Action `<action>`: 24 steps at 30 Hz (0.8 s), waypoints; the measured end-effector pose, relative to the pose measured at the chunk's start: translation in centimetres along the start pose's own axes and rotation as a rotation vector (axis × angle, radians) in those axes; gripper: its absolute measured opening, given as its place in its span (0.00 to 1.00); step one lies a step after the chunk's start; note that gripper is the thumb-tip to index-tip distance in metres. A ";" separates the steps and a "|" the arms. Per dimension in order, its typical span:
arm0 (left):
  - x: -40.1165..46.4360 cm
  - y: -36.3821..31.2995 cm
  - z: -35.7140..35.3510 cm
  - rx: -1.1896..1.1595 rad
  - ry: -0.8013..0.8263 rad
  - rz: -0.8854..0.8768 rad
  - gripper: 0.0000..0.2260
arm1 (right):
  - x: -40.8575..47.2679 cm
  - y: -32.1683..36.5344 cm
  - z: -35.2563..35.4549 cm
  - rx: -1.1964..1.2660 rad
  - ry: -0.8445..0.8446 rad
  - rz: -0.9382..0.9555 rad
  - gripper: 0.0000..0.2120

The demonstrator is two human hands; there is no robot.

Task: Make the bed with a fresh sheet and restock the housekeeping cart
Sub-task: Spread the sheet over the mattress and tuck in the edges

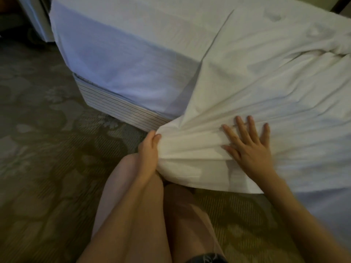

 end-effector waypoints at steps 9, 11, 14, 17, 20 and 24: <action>1.9 2.4 -1.3 0.360 0.062 0.085 0.10 | -1.9 1.5 -2.8 0.049 0.265 -0.104 0.25; 2.2 2.9 -2.9 0.488 0.131 0.060 0.10 | -1.5 1.0 -2.8 0.088 0.291 -0.140 0.25; 1.4 2.4 -4.9 0.398 0.264 0.076 0.11 | -0.4 0.3 -1.2 0.085 0.195 -0.149 0.24; 0.9 -2.6 -6.0 0.067 0.242 0.085 0.08 | 1.5 -1.2 0.9 0.077 0.065 -0.151 0.24; 1.5 -8.5 -5.8 -0.046 0.125 -0.077 0.06 | 4.3 -3.5 2.1 0.060 -0.031 -0.180 0.22; 3.5 -14.9 -6.2 -0.110 0.121 -0.142 0.07 | 9.3 -6.5 1.0 0.045 0.072 -0.205 0.23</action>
Point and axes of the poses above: each hand's wrist, its own x-axis towards the middle knuckle, its own z-axis out of the back of the hand, y = z × x, the point moved 6 cm from there along x, towards the middle knuckle, and after that the axes turned 15 degrees about -y, right-handed, at the moved point
